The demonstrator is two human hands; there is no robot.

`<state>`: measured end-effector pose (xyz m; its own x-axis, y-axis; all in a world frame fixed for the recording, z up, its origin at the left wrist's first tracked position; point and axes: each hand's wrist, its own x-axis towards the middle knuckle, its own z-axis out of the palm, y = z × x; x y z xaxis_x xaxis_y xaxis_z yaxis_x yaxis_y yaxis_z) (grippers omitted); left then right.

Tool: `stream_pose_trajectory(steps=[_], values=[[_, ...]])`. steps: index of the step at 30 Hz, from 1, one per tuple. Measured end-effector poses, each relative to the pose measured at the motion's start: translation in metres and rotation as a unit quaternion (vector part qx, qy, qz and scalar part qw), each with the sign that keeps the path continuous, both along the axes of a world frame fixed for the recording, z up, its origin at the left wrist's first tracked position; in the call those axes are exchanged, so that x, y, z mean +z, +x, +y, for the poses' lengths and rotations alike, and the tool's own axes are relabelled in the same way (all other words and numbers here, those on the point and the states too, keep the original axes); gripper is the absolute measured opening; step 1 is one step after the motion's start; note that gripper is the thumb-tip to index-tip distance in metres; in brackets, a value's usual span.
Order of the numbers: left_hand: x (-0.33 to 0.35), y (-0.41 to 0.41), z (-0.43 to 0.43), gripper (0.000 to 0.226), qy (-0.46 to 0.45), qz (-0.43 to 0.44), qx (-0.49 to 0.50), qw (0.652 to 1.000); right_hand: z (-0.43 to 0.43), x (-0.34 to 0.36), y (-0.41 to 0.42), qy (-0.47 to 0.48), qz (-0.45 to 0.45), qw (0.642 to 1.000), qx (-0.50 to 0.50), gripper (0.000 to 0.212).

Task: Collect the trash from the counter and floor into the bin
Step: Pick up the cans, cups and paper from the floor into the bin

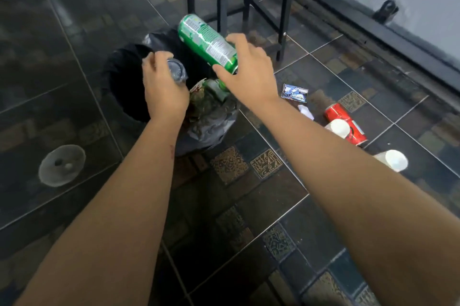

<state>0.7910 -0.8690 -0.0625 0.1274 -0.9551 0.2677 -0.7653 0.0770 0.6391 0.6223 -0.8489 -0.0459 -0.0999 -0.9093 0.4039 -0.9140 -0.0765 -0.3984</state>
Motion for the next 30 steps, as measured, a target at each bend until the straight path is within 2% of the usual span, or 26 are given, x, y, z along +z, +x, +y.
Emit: stream_pose_trajectory(steps=[5,8,14,18,22,26,30], values=[[-0.002,0.007,0.004,0.064,0.110,-0.098,-0.027,0.989,-0.003,-0.016,0.016,0.056,-0.017,0.998,0.018,0.064],[0.003,-0.002,0.010,0.060,0.099,-0.133,-0.007,0.986,0.003,-0.020,0.011,0.078,-0.030,0.996,0.028,0.065],[-0.006,-0.025,0.036,0.060,0.076,-0.178,-0.025,0.981,0.026,-0.027,-0.019,0.055,-0.042,0.997,0.031,0.054],[-0.017,-0.075,0.057,0.060,0.003,-0.228,-0.058,0.972,0.048,-0.042,-0.074,0.072,-0.036,0.997,-0.004,0.053],[-0.032,-0.127,0.072,0.058,-0.062,-0.233,-0.097,0.966,0.077,-0.065,-0.134,0.101,-0.025,0.992,-0.067,0.055],[-0.057,-0.193,0.088,0.055,-0.042,-0.225,-0.157,0.961,0.113,-0.091,-0.205,0.156,-0.011,0.979,-0.131,0.060],[-0.086,-0.242,0.105,0.050,0.033,-0.225,-0.205,0.952,0.138,-0.108,-0.247,0.208,-0.038,0.964,-0.162,0.064]])
